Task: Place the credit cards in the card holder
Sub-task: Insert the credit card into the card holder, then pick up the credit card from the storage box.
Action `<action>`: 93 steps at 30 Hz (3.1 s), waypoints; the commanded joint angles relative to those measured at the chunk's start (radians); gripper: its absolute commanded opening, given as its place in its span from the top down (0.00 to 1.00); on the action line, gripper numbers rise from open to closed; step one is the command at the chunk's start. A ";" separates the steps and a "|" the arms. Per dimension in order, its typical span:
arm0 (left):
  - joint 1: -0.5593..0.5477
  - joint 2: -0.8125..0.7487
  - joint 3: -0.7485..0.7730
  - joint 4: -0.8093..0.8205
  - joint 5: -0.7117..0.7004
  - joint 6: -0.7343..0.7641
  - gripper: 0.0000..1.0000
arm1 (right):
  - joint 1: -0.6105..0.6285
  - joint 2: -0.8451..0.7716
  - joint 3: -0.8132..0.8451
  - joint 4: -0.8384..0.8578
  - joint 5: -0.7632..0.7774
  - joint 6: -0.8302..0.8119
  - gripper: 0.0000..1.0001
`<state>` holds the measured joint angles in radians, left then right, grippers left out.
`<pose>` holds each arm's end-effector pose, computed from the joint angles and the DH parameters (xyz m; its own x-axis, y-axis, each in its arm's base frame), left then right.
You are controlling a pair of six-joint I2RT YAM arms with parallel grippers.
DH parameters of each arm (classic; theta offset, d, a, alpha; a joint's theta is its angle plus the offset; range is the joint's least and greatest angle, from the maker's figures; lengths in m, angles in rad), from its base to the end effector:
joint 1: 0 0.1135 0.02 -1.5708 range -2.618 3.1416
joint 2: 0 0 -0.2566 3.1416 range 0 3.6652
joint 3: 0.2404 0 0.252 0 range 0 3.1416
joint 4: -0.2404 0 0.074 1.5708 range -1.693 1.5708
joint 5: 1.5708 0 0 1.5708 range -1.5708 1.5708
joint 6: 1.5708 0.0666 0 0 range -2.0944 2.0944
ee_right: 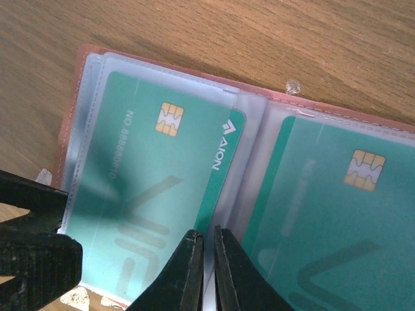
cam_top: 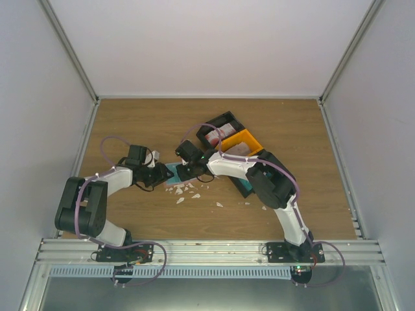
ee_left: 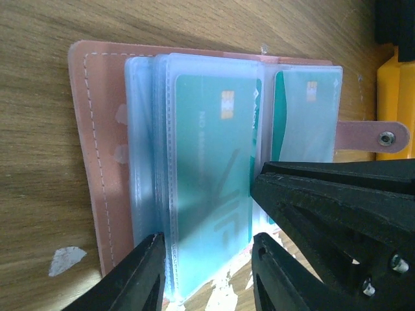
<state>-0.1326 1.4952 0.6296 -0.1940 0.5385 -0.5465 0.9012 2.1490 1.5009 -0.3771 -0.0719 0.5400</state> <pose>0.2622 -0.0694 0.1075 -0.9268 -0.3265 -0.1855 -0.1398 0.7586 -0.6364 0.2845 0.3671 0.1084 -0.8690 -0.2716 -0.4135 -0.4178 0.8505 0.3195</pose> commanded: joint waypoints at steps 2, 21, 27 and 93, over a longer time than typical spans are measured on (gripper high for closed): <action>0.008 0.003 0.003 0.044 0.043 0.003 0.67 | -0.004 0.038 -0.015 -0.072 0.035 0.015 0.93; 0.008 -0.007 0.013 0.057 0.128 0.021 0.74 | -0.010 0.012 -0.025 -0.044 0.018 0.019 0.92; 0.008 -0.010 0.026 0.066 0.171 0.032 0.74 | -0.020 -0.030 -0.053 -0.004 0.011 0.027 0.91; -0.165 -0.295 0.096 0.092 -0.141 0.000 0.30 | -0.381 -0.641 -0.288 -0.149 0.043 -0.229 0.47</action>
<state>-0.2928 1.2915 0.7681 -0.1196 0.5003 -0.5522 0.5323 1.4559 1.1191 -0.4892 0.0151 0.4129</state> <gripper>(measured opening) 0.670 0.527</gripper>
